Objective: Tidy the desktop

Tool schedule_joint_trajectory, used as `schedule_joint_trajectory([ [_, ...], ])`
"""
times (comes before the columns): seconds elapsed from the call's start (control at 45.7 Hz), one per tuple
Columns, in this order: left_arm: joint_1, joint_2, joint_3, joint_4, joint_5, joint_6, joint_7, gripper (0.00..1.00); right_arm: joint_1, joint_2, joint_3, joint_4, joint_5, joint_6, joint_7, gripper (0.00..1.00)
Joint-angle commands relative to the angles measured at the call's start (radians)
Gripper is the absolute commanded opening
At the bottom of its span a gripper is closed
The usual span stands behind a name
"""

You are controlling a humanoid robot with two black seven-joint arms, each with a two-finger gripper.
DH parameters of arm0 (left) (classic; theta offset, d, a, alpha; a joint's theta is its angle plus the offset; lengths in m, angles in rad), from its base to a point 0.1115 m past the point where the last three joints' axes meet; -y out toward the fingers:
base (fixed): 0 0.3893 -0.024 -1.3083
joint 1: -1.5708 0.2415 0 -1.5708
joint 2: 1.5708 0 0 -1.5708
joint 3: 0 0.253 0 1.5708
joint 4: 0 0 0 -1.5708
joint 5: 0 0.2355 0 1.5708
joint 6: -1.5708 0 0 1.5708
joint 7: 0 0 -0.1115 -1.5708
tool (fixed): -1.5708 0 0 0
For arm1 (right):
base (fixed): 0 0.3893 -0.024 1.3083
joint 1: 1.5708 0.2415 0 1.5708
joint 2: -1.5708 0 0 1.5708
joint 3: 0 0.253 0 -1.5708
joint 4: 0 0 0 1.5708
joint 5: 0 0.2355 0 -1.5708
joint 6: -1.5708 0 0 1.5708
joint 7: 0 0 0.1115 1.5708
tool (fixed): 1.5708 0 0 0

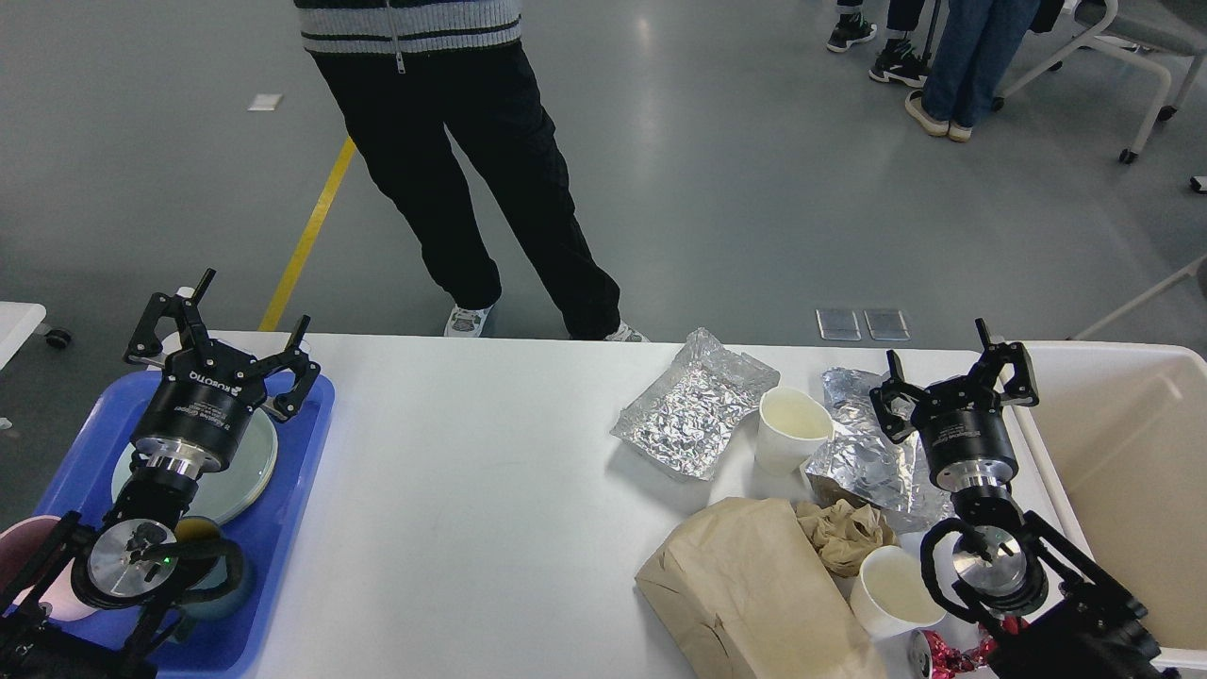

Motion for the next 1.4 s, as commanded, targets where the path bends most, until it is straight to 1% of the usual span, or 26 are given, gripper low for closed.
schedule_joint_trajectory([
  [0.0, -0.014, 0.003, 0.008, 0.015, -0.002, 0.007, -0.002, 0.96, 0.0, 0.0, 0.0, 0.0, 0.001, 0.0, 0.001, 1.0],
  [0.307, -0.05, -0.01, -0.009, 0.072, -0.018, -0.003, -0.004, 0.96, 0.0, 0.0, 0.0, 0.0, 0.0, 0.0, 0.0, 1.0],
  [0.416, -0.083, -0.007, -0.007, 0.087, -0.018, -0.003, -0.006, 0.96, 0.0, 0.0, 0.0, 0.0, 0.001, 0.0, 0.0, 1.0],
  [0.482, -0.101, -0.009, -0.007, 0.1, -0.016, -0.003, -0.015, 0.96, 0.0, 0.0, 0.0, 0.0, 0.0, 0.0, 0.001, 1.0],
  [0.569, -0.103, -0.009, -0.004, 0.103, -0.018, -0.002, -0.013, 0.96, 0.0, 0.0, 0.0, 0.0, 0.0, 0.0, 0.001, 1.0],
  [0.613, -0.1, -0.013, -0.006, 0.103, -0.019, -0.002, -0.006, 0.96, 0.0, 0.0, 0.0, 0.0, 0.0, 0.0, 0.001, 1.0],
  [0.723, -0.106, -0.024, -0.009, 0.118, -0.019, -0.002, -0.013, 0.96, 0.0, 0.0, 0.0, 0.0, 0.001, 0.0, 0.001, 1.0],
  [0.832, -0.113, -0.043, 0.008, 0.179, -0.022, -0.005, -0.012, 0.96, 0.0, 0.002, 0.0, 0.0, 0.0, 0.0, 0.0, 1.0],
  [0.964, -0.136, -0.135, 0.003, 0.268, -0.009, -0.003, -0.013, 0.96, 0.0, 0.002, 0.0, 0.0, 0.0, 0.0, 0.0, 1.0],
  [1.007, -0.146, -0.138, 0.005, 0.3, -0.005, -0.005, -0.013, 0.96, 0.0, 0.0, 0.0, 0.0, 0.001, 0.0, 0.0, 1.0],
  [1.095, -0.149, -0.145, 0.008, 0.333, -0.001, -0.035, -0.018, 0.96, 0.0, 0.002, 0.0, 0.0, 0.0, 0.0, 0.0, 1.0],
  [1.139, -0.152, -0.148, 0.007, 0.347, -0.001, -0.054, -0.03, 0.96, 0.0, 0.0, 0.0, -0.002, 0.0, 0.0, 0.001, 1.0],
  [1.248, -0.164, -0.152, 0.008, 0.389, -0.01, -0.086, -0.088, 0.96, 0.0, 0.002, 0.0, 0.0, 0.0, 0.0, 0.0, 1.0],
  [1.314, -0.178, -0.153, 0.011, 0.416, -0.012, -0.117, -0.102, 0.96, 0.0, 0.0, 0.0, 0.0, 0.0, 0.0, 0.001, 1.0],
  [1.38, -0.184, -0.153, 0.011, 0.439, -0.01, -0.146, -0.104, 0.96, 0.0, 0.0, 0.0, 0.0, 0.0, 0.0, 0.001, 1.0],
])
